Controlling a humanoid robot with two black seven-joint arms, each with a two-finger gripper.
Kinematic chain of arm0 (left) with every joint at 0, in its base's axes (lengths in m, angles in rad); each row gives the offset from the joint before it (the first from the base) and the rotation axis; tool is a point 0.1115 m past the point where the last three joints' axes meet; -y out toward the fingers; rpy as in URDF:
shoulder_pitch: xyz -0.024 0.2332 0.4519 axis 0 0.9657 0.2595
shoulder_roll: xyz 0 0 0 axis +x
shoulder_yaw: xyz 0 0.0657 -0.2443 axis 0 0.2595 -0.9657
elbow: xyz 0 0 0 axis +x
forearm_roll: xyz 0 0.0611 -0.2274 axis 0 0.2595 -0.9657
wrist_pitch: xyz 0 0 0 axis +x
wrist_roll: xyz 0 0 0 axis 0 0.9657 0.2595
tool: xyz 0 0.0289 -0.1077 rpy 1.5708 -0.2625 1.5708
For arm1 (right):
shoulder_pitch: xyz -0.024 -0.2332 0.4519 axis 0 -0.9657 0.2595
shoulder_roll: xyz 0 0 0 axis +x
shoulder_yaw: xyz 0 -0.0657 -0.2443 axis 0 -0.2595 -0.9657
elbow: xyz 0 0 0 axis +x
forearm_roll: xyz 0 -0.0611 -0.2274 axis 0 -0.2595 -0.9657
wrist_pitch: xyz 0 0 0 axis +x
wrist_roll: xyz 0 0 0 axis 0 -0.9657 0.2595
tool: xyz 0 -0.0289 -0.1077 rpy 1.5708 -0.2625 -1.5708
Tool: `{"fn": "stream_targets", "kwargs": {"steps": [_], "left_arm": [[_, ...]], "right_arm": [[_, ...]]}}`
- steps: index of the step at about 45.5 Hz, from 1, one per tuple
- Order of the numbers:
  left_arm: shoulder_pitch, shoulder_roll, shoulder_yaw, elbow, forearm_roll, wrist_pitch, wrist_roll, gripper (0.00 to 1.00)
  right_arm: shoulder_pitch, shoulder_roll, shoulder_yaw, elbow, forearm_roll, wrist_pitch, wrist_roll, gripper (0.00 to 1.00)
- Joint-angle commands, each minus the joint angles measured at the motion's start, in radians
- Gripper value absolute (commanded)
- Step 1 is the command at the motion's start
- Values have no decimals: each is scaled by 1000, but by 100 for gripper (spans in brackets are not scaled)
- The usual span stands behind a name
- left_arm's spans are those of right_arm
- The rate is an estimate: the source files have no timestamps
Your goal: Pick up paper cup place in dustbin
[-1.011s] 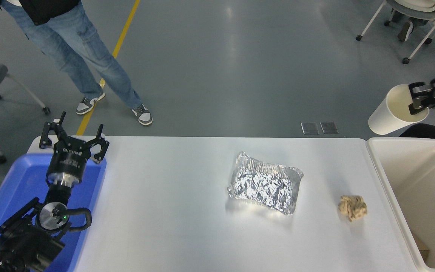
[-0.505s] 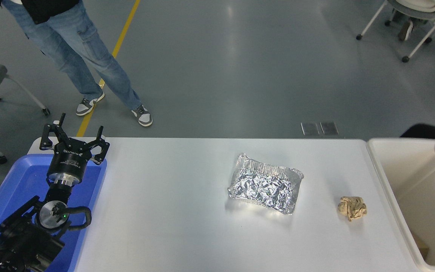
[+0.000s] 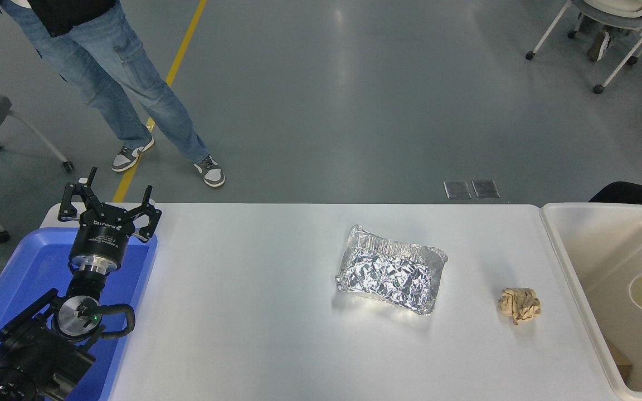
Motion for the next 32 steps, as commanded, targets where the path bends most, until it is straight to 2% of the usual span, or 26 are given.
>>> {"fn": "stream_targets", "kwargs": {"steps": [1,6,12,17,23,27,32], "left_arm": [[0,0,0,0,0,0,0,100],[0,0,1,0,1,0,0,100],[-2,0,1,0,1,-2,2,100],[-2,0,1,0,1,-3,3,100],[-2,0,1,-2,3,-5,5,100],[-2,0,1,-2,3,-6,5,100],[-2,0,1,0,3,-6,5,100]], "right_arm": [[-30,12,24,-1,4,-25,1,100],[17,-16,24,71,-2,-15,1,100],[152,-135,9,262,-66,21,1,100],[400,-284,-100,524,-150,125,1,100],[761,-313,-333,770,-144,208,1,100],[1006,-294,-529,913,-83,295,1,100],[1255,-179,-722,1049,107,424,1,100]]}}
